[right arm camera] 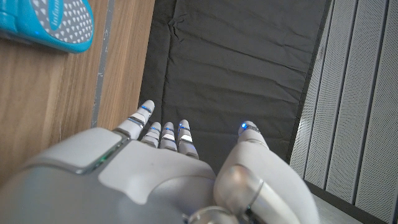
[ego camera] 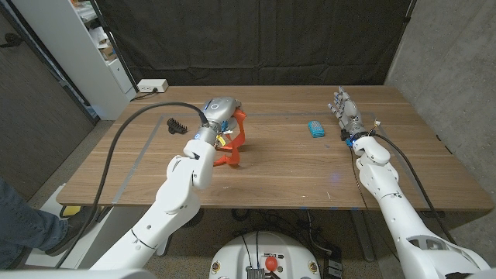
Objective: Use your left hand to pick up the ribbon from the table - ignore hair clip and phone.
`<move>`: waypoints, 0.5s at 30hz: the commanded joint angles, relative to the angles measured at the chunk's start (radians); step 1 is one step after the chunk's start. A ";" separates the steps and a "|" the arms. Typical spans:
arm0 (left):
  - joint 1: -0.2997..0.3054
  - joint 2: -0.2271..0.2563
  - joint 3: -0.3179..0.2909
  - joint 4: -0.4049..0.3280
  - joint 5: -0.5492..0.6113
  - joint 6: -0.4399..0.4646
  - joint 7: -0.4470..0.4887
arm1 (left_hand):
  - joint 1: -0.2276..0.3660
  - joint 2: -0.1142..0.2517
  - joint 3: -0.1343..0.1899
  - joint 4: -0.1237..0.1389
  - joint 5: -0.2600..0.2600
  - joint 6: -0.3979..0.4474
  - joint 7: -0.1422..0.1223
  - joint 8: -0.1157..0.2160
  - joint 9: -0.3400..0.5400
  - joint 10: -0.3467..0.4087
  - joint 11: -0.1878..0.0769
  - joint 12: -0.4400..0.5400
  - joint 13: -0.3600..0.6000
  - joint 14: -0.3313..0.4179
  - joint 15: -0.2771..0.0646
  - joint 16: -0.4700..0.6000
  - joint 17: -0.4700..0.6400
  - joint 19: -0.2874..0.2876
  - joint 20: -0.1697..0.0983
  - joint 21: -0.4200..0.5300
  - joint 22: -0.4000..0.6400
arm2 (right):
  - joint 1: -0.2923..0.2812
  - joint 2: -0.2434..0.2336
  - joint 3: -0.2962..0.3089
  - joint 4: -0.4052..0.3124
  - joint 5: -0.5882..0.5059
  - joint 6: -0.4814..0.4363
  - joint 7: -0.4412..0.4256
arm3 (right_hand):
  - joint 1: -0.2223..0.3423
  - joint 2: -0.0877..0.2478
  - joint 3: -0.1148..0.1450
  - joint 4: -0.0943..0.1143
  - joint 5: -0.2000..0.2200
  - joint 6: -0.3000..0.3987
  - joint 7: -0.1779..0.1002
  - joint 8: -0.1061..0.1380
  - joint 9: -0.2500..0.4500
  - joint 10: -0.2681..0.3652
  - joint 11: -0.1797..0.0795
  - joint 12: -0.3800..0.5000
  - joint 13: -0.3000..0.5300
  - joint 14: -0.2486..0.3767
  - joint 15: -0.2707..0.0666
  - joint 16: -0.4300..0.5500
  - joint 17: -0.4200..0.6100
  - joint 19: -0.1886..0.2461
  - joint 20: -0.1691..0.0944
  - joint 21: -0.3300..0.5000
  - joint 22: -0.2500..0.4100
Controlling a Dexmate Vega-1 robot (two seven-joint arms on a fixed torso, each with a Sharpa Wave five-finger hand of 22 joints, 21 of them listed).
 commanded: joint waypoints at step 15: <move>0.001 -0.008 -0.044 -0.059 0.034 -0.016 0.011 | -0.017 -0.005 0.024 0.000 0.016 0.005 -0.001 0.013 0.006 0.016 0.004 -0.021 0.018 0.032 -0.038 -0.005 0.017 -0.005 -0.005 0.030 -0.002 | -0.001 0.006 -0.007 -0.001 -0.001 0.009 -0.011 | -0.001 0.011 0.003 -0.007 -0.001 0.011 -0.001 0.003 0.006 0.005 0.006 0.009 0.005 -0.001 0.001 0.005 0.002 0.008 -0.001 -0.002 0.001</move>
